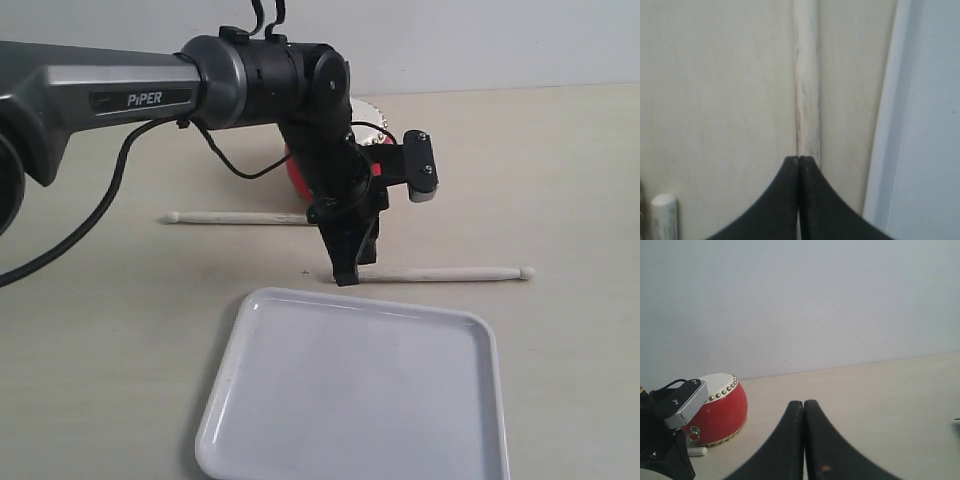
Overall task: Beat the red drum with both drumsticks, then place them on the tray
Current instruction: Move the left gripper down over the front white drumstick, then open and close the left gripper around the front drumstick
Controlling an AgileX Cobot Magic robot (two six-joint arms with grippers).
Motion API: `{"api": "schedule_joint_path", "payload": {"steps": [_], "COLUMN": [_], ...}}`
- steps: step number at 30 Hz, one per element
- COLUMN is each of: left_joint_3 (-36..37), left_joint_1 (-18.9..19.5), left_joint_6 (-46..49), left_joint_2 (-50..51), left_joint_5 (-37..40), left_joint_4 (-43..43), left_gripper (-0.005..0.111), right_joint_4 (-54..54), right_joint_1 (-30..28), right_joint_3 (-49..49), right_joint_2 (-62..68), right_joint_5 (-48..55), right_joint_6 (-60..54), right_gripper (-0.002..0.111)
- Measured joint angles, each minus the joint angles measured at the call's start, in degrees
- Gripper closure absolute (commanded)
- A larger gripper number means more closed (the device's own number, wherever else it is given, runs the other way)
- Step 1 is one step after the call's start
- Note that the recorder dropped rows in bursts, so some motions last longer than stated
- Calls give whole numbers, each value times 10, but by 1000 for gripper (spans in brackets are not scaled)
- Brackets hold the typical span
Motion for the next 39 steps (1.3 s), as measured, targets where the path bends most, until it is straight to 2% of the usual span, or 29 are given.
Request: {"api": "schedule_joint_path", "payload": {"steps": [2,4,8,10,15,25,39], "left_joint_3": [3,5,5,9,16,16,16], "left_joint_1": [1,1,1,3,8,8,21], "left_joint_6": [0,0,1,1,1,52,70], "left_joint_2": [1,1,1,1,1,1,19], "left_joint_5": [-1,-3,-14,-21,-32,-27,-16], "left_joint_4": [1,1,1,-3,-9,-36,-39], "left_gripper": [106,100,73,65,68,68,68], "right_joint_4": [0,0,0,0,0,0,0], "right_joint_1": [0,0,0,0,0,0,0], "right_joint_3": [0,0,0,0,0,0,0], "right_joint_2": [0,0,0,0,0,0,0], "right_joint_5": [0,0,0,0,0,0,0], "right_joint_6": [0,0,0,0,0,0,0], "right_gripper": [108,108,108,108,108,108,108]}}
